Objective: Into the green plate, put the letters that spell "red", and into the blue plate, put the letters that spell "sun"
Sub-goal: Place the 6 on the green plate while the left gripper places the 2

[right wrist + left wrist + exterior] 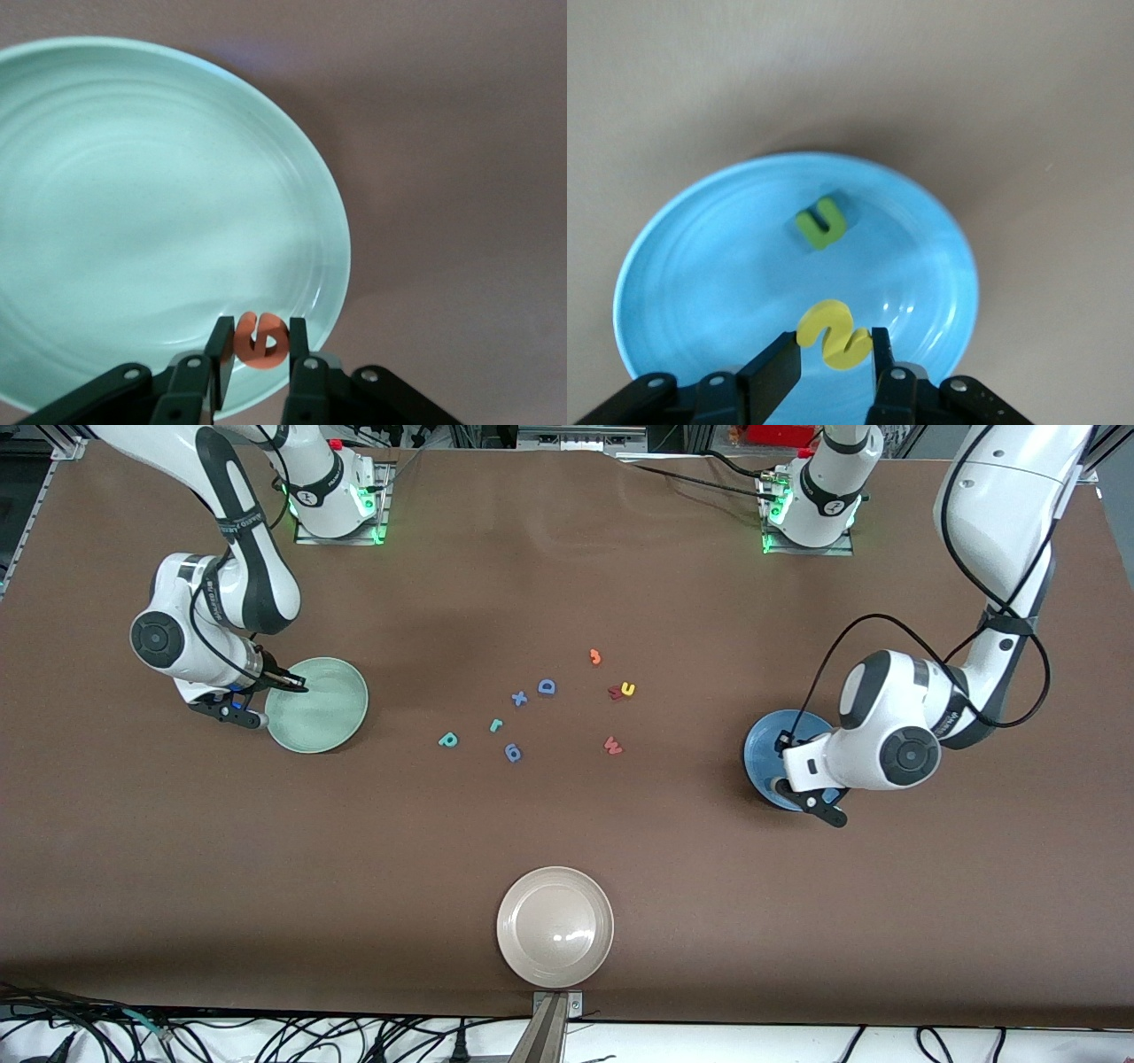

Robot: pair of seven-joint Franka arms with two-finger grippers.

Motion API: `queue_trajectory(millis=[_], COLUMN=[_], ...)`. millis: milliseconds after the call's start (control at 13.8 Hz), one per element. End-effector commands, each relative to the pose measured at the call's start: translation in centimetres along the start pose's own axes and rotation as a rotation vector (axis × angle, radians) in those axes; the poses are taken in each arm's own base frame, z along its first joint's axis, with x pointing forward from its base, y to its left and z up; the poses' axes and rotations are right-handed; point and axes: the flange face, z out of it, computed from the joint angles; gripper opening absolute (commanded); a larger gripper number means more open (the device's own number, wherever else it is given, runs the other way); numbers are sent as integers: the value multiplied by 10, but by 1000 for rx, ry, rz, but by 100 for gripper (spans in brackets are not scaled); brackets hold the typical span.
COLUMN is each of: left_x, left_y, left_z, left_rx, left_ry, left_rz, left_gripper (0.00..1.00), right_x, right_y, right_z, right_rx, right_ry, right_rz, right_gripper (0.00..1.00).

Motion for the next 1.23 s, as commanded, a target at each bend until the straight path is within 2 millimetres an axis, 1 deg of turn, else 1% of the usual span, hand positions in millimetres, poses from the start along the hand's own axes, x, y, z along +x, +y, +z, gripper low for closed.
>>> queue_trajectory(millis=[0, 72, 145, 217, 289, 362, 434, 578, 651, 723, 795, 868, 940, 1012, 1085, 1157], left_x=[-11, -13, -13, -13, -12, -11, -10, -8, -7, -6, -3, -3, 0, 3, 5, 9], left_y=[-2, -6, -7, -7, -6, -4, -4, -2, 0, 6, 19, 24, 37, 54, 64, 82], left_z=[19, 22, 23, 26, 28, 27, 25, 19, 13, 6, -5, -15, -25, -33, -36, -43], left_rx=[-21, -27, -29, -32, -35, -33, -31, -25, -20, -16, -12, -3, 1, 2, 2, 3], left_ry=[-40, -42, -42, -46, -48, -47, -43, -37, -32, -23, -13, -4, 6, 16, 20, 29], left_rz=[50, 57, 60, 60, 59, 62, 63, 66, 70, 79, 95, 106, 112, 121, 90, 57], left_gripper=[19, 19, 20, 21, 29, 51, 67, 77, 77, 78, 85, 100, 100, 100, 100, 100], right_x=[-3, -3, -3, -3, -3, -3, -3, -2, -2, -2, -2, -2, -2, 0, 3, 5], right_y=[1, 1, 1, 1, 1, 1, 1, 0, 0, 0, -2, -3, -6, -9, -15, -26], right_z=[14, 18, 19, 19, 19, 19, 19, 17, 15, 13, 8, 2, -6, -14, -24, -36], right_rx=[4, -2, -3, -3, -3, -4, -3, -1, 2, 6, 13, 22, 32, 41, 47, 52], right_ry=[13, 9, 8, 8, 8, 8, 8, 11, 15, 16, 20, 28, 39, 47, 50, 45], right_rz=[-5, -4, -3, -3, -4, -5, -4, -5, -5, -4, -4, -3, -3, 5, 13, 17], right_gripper=[8, 8, 12, 19, 32, 44, 58, 75, 83, 87, 90, 90, 90, 91, 90, 90])
